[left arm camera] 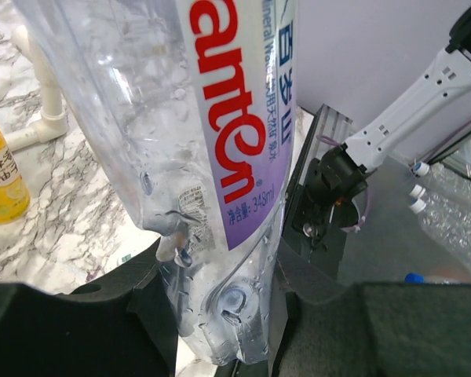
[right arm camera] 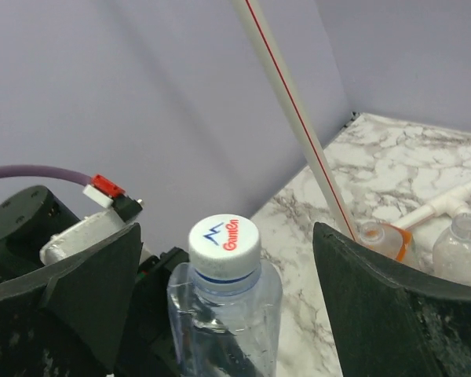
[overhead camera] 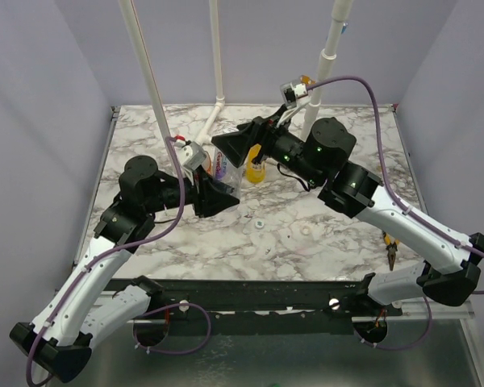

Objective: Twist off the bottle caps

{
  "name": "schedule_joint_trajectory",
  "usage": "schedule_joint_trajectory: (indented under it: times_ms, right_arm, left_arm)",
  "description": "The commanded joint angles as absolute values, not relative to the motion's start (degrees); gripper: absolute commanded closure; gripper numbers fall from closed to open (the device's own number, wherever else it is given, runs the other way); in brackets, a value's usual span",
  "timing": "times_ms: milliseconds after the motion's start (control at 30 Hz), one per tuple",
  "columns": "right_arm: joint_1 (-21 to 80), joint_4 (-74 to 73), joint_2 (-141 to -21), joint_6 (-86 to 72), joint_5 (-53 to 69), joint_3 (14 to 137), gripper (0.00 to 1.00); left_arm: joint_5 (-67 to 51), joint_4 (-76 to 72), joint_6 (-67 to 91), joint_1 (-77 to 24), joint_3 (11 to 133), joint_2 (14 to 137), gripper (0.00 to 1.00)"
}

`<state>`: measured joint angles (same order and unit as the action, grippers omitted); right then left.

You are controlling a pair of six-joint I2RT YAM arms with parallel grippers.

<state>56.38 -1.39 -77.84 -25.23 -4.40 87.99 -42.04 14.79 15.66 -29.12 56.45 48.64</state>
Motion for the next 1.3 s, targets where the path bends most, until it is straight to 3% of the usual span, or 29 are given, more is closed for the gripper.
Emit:
schedule_joint_trajectory:
  times_ms: [0,233,533,733,767,800,833,900,1267]
  right_arm:
    - [56.04,-11.33,-77.43,-24.79,-0.35,89.08,0.1]
    - [55.99,-12.0,-77.97,-24.76,2.28,91.03,0.22]
    - [55.99,-10.81,-78.83,-23.62,4.44,91.22,0.47]
    - [55.99,-10.52,-79.27,-23.98,4.92,90.13,0.72]
    - [56.03,-10.62,-79.21,-23.98,4.9,90.17,0.74]
    - [55.99,-10.69,-79.28,-23.99,4.86,90.18,0.77]
    - [55.99,-10.72,-79.24,-23.91,4.69,90.13,0.79]
    - [55.99,-10.68,-79.25,-23.53,4.82,89.85,0.84]
    - [56.14,0.74,-78.4,-23.13,6.93,82.1,0.94]
  left_arm:
    - [-47.21,16.19,9.83,-29.36,56.87,47.01,0.76]
    - [-49.59,19.38,5.26,-29.35,56.43,46.76,0.76]
    - [-49.38,22.43,0.73,-29.36,54.84,45.84,0.78]
    - [-48.61,22.58,0.43,-29.36,54.71,45.93,0.76]
    - [-48.42,22.64,0.56,-29.37,54.73,45.88,0.66]
    - [-48.13,22.59,0.84,-29.36,54.8,45.98,0.49]
    - [-47.53,22.61,1.23,-29.4,54.89,46.06,0.24]
    - [-46.11,22.58,2.07,-29.36,55.38,46.32,0.03]
    - [-38.47,14.09,18.6,-29.39,56.09,47.27,0.01]
